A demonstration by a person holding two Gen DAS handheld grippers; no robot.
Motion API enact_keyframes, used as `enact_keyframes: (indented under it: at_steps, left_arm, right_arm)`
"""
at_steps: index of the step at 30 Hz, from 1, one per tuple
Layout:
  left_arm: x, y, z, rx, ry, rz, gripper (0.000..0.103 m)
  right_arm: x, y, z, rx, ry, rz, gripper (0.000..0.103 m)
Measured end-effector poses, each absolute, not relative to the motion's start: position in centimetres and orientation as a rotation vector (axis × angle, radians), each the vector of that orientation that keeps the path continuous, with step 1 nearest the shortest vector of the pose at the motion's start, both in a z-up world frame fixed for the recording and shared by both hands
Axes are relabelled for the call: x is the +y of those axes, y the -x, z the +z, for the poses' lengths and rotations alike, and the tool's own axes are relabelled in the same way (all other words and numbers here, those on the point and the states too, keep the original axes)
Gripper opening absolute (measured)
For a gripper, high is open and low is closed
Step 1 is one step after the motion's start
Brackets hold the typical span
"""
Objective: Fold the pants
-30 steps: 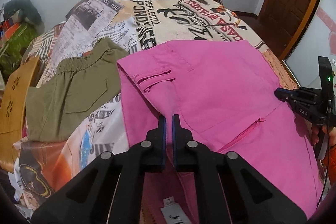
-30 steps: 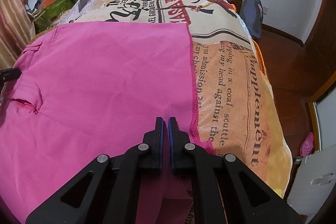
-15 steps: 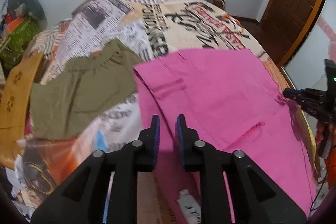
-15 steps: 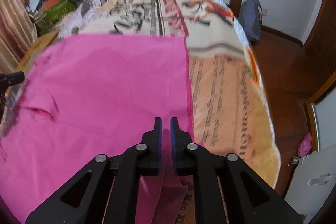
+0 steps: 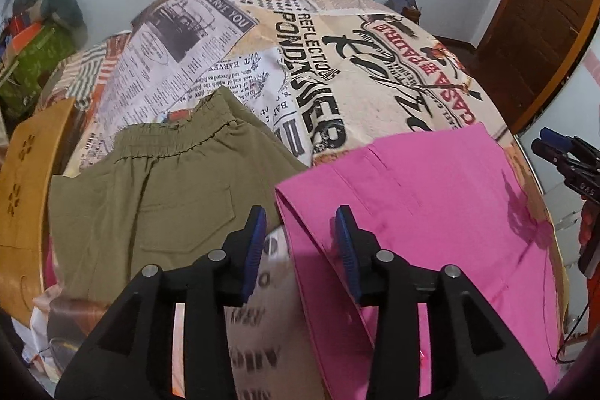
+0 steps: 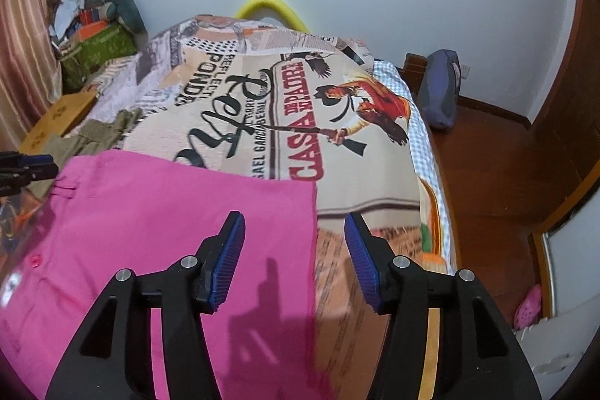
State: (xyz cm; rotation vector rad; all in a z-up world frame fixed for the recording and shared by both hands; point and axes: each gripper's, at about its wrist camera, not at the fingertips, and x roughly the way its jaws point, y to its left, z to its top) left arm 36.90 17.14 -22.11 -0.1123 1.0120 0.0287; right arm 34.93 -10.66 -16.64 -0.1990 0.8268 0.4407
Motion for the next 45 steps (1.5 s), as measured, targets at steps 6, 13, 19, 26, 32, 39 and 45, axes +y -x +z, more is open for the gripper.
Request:
enact_keyframes:
  at_steps: [6,13,19,26,32,39,45]
  left_arm:
    - [18.0,-38.9,-24.5,1.062,0.165,-0.009,0.051]
    - [17.9,-39.4,-25.5,1.053,0.145,-0.012,0.058]
    - [18.4,-39.8,-26.2,1.053,0.194,-0.015,0.059]
    - [18.1,-39.9,-26.3,1.055,0.257,-0.029,0.038]
    - [16.5,-40.0,-25.4,1.056,0.094,0.053,0.009]
    - [16.5,-39.5,-20.9,0.987,0.026,0.07,0.007]
    - [17.0,-39.4,-16.0,0.91,0.027,0.095,0.007]
  right_arm:
    - [-10.2,-38.3,-19.0,0.875,0.187,0.458,0.051]
    - [-9.3,-40.8,-22.2,0.953,0.216,0.519,0.051]
    - [-9.1,-41.4,-23.1,0.959,0.211,0.518,0.052]
    - [-8.3,-41.8,-23.0,0.998,0.22,0.514,0.014]
    - [-7.1,-41.0,-22.5,0.967,0.286,0.493,0.004]
    - [-7.6,-41.0,-18.0,0.883,0.242,0.478,0.003]
    - [-7.8,-40.2,-12.8,0.79,0.223,0.468,0.003]
